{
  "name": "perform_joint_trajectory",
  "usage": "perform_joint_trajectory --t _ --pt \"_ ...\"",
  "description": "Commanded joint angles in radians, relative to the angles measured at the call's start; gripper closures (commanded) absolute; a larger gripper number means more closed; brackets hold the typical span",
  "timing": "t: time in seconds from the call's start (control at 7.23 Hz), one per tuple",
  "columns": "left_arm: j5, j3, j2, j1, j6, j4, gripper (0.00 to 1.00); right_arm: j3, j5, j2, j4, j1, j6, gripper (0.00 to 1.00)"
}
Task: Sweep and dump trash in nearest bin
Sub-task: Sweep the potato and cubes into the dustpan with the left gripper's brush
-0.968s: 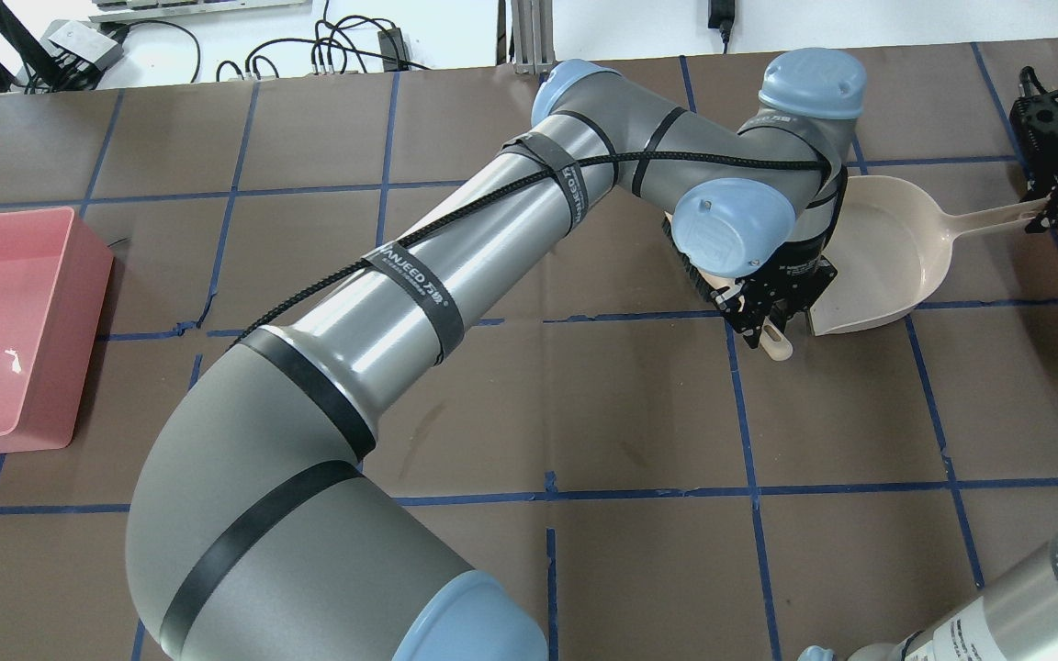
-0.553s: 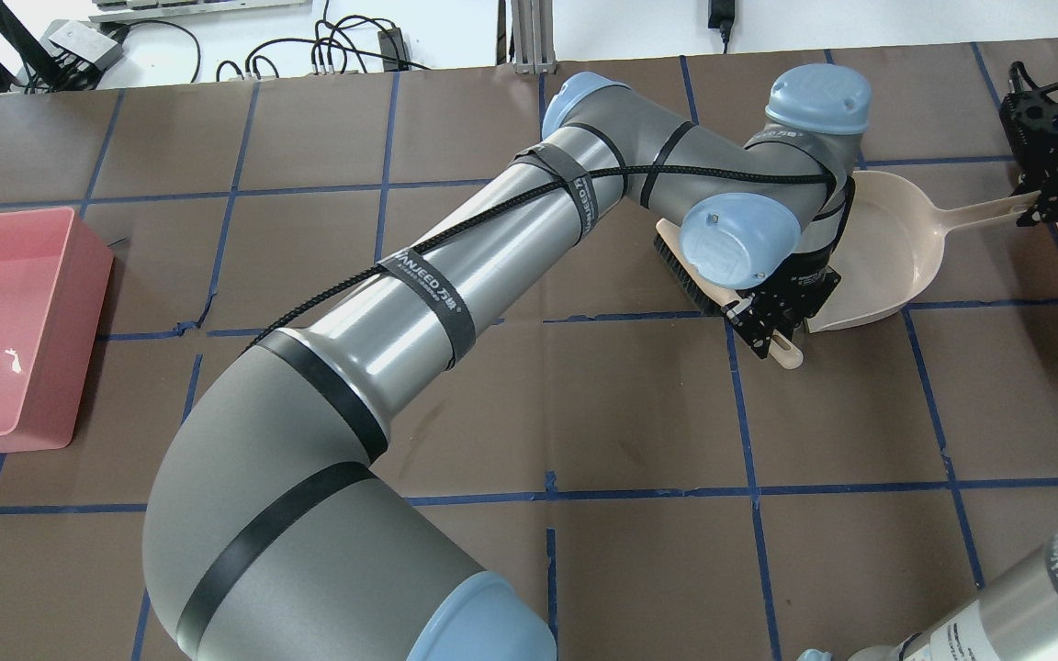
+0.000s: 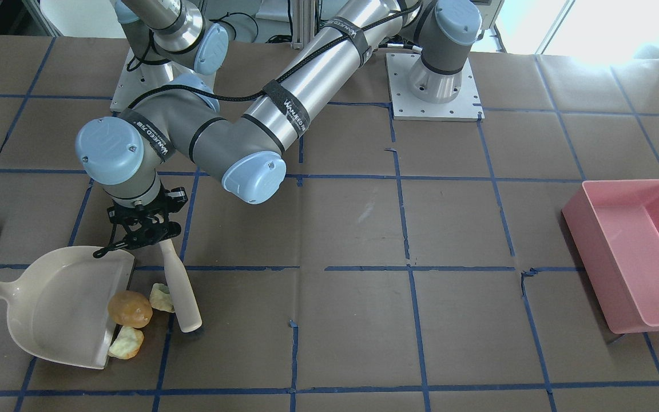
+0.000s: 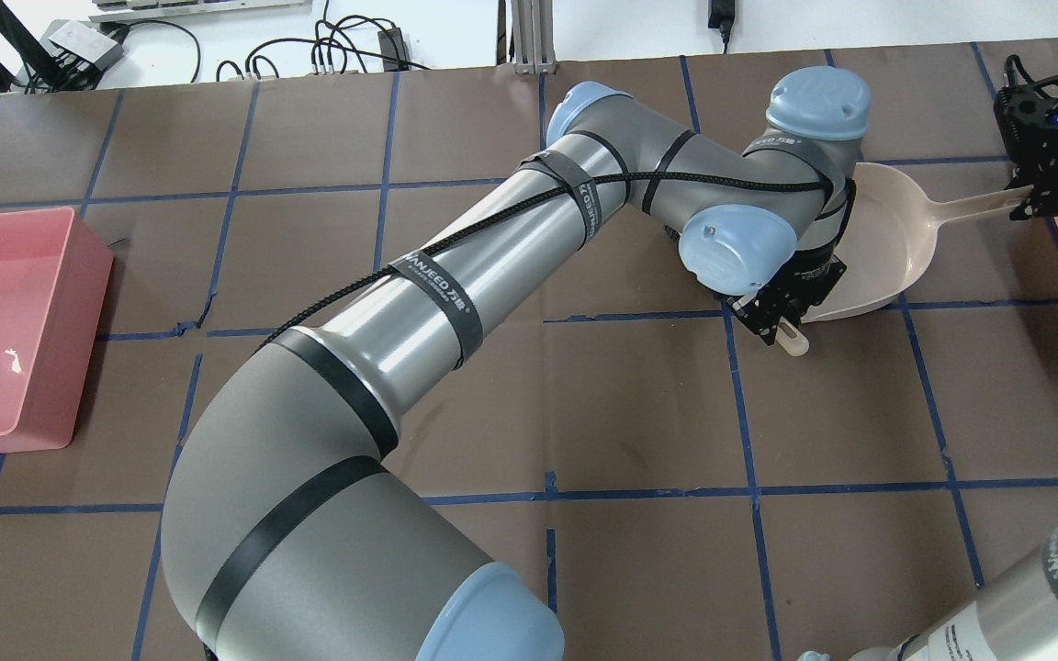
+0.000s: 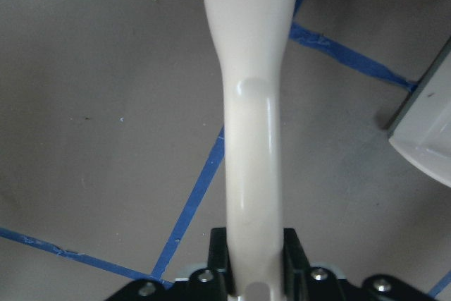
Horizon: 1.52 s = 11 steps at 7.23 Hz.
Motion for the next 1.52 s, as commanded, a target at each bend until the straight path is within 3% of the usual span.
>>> perform_joint_trajectory --t 0.0,0.97,1.38 --pt "-0.003 0.002 -0.011 -0.002 0.076 0.023 1.0 0.002 0.01 0.004 -0.002 0.001 0.031 1.0" --pt "0.003 0.004 -0.02 -0.018 0.362 0.078 1.0 0.001 0.011 0.004 -0.004 0.002 0.033 1.0" --pt "0.053 0.016 -0.023 -0.06 0.472 0.078 1.0 0.002 0.01 0.005 -0.002 0.002 0.033 1.0"
